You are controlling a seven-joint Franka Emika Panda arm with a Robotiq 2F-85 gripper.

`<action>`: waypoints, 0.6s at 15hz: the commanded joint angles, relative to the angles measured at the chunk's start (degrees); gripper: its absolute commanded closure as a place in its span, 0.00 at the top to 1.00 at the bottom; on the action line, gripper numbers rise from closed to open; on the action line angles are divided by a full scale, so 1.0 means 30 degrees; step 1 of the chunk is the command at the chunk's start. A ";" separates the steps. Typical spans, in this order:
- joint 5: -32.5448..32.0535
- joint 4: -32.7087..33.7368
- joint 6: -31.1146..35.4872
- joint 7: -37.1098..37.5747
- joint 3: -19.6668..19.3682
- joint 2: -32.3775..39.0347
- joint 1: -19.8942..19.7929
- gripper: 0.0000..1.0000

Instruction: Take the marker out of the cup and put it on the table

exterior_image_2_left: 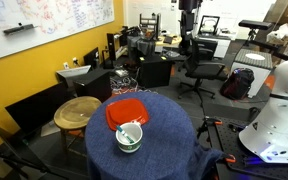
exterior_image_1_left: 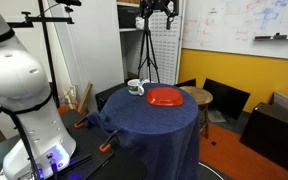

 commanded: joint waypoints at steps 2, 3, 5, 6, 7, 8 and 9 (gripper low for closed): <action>-0.0060 -0.0263 0.2029 -0.0020 0.0478 0.0046 -0.0108 1.00; -0.0009 -0.0350 0.2680 -0.0110 0.0546 0.0080 -0.0052 1.00; 0.0021 -0.0557 0.4123 -0.0010 0.0757 0.0253 0.0033 1.00; 0.0030 -0.0640 0.4767 0.0043 0.0874 0.0376 0.0060 1.00; 0.0087 -0.0699 0.5286 0.0009 0.0980 0.0491 0.0094 1.00; 0.0152 -0.0763 0.5850 0.0045 0.1097 0.0659 0.0139 1.00; 0.0248 -0.0795 0.6378 0.0094 0.1205 0.0855 0.0191 1.00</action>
